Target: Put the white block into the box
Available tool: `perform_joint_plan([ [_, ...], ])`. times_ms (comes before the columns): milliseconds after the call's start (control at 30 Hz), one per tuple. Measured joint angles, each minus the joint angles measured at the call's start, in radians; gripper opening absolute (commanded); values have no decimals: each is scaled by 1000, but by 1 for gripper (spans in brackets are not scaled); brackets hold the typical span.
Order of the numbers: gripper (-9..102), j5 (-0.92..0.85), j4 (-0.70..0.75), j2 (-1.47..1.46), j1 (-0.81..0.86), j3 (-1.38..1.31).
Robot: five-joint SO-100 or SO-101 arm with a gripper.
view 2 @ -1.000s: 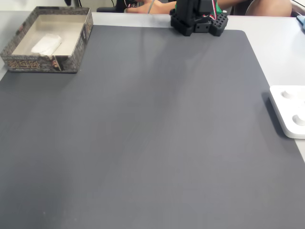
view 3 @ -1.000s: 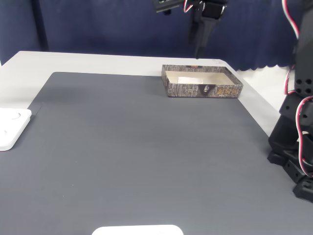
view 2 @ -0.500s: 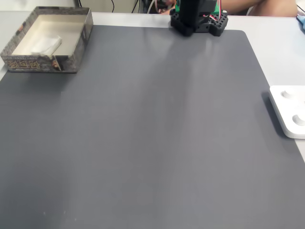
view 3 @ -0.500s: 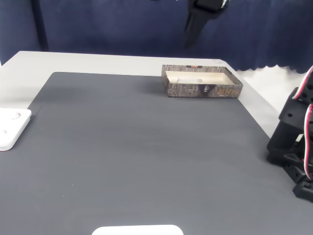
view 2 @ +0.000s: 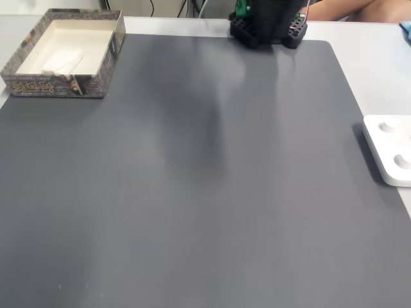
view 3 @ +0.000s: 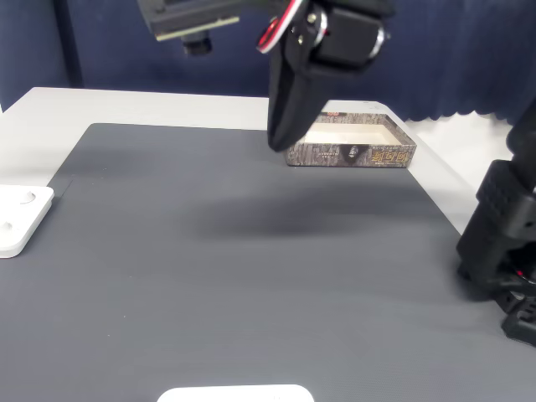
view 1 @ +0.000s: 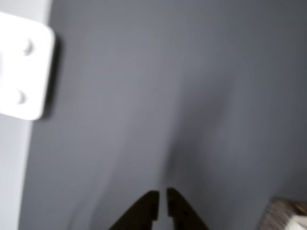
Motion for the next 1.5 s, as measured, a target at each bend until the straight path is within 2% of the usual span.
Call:
perform_joint_plan([
  [267, -2, -204, -193, 350, -147, 390],
  [633, -2, -233, -218, 841, -141, 805],
  [833, -2, -262, -239, 1025, -141, 953],
  [1233, -2, -272, -383, 1241, -199, 1189],
  [1500, -2, -272, -400, 1373, -207, 1307],
])
